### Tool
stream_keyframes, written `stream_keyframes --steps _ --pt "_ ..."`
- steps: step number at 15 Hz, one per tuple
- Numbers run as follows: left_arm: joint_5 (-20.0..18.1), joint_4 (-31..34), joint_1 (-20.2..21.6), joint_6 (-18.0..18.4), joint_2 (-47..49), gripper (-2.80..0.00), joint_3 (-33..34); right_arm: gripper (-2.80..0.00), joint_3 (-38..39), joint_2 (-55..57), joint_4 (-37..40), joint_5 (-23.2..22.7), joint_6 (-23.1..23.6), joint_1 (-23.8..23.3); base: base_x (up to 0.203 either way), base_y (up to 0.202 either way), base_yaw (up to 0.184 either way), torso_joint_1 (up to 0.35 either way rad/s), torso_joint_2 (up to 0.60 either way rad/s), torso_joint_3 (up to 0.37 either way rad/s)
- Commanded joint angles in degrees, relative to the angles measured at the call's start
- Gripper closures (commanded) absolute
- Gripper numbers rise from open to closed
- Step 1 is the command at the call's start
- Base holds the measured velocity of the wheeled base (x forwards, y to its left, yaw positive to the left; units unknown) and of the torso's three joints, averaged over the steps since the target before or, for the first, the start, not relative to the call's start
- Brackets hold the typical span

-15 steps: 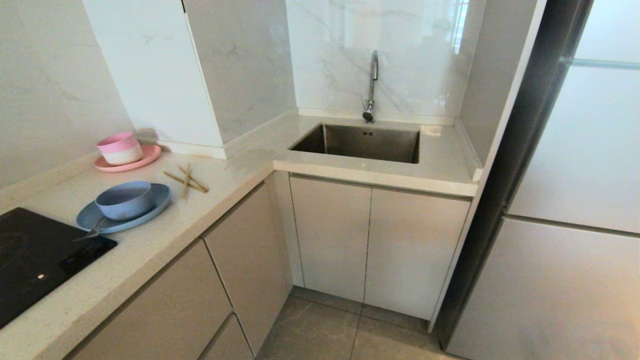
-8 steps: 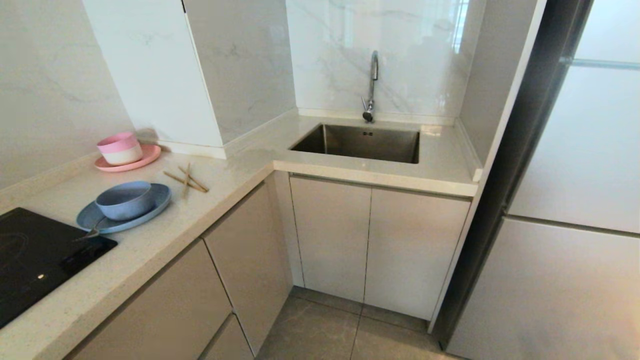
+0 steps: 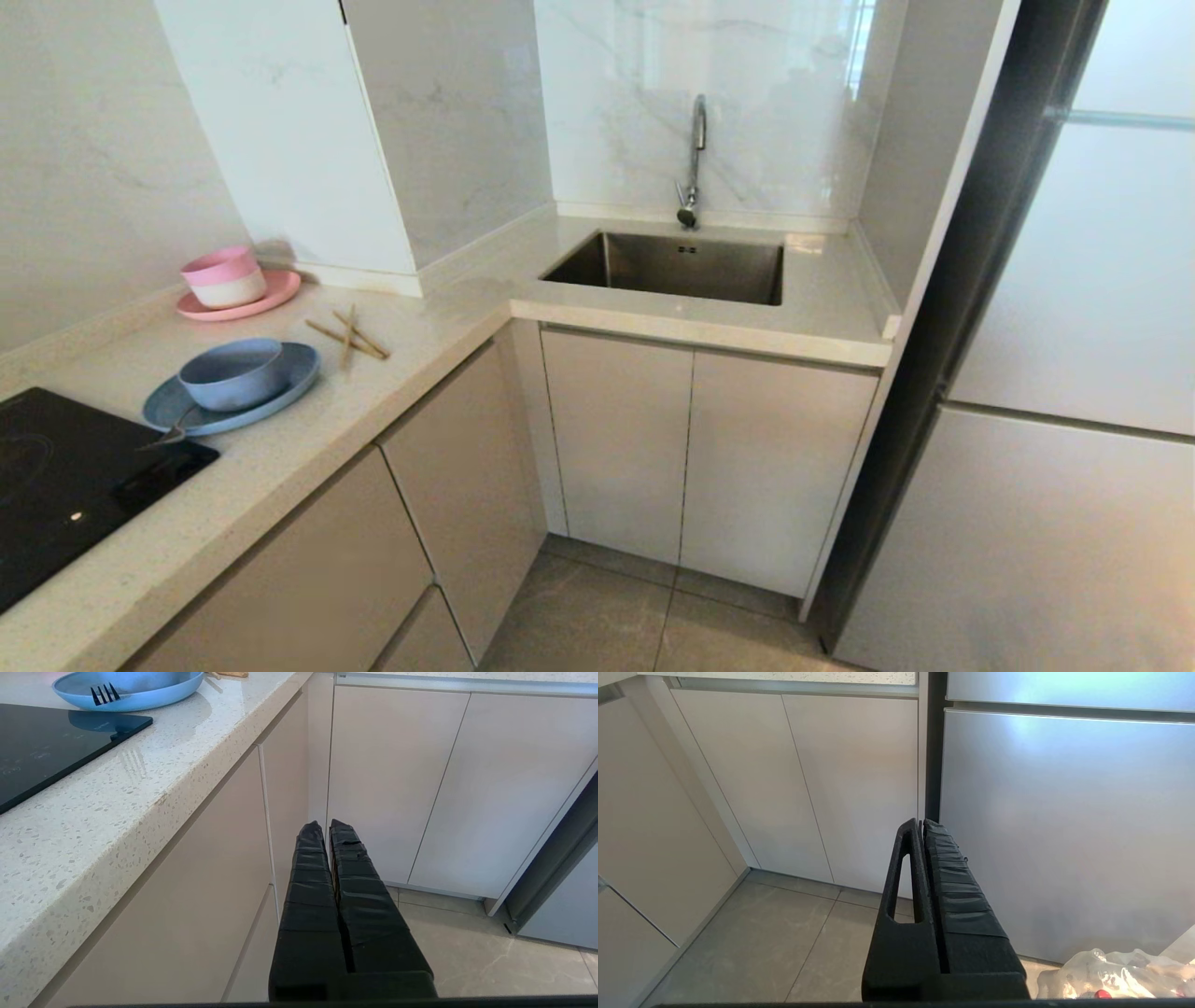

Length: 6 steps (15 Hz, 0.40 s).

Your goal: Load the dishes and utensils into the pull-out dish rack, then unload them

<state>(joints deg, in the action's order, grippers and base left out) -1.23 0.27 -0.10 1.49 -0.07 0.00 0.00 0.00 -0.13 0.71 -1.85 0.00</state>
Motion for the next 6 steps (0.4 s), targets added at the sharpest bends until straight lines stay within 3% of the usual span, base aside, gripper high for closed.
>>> stream_keyframes --steps 1,6 --pt "0.0 0.0 0.0 0.0 0.0 0.0 0.0 0.0 0.0 0.1 0.0 0.0 -0.1 0.0 0.0 0.0 0.0 0.0 0.0 0.0" --pt "0.0 0.0 0.0 0.0 0.0 0.0 0.0 0.0 0.0 0.1 0.0 0.0 0.0 0.0 0.0 0.0 0.0 0.0 0.0 0.0"
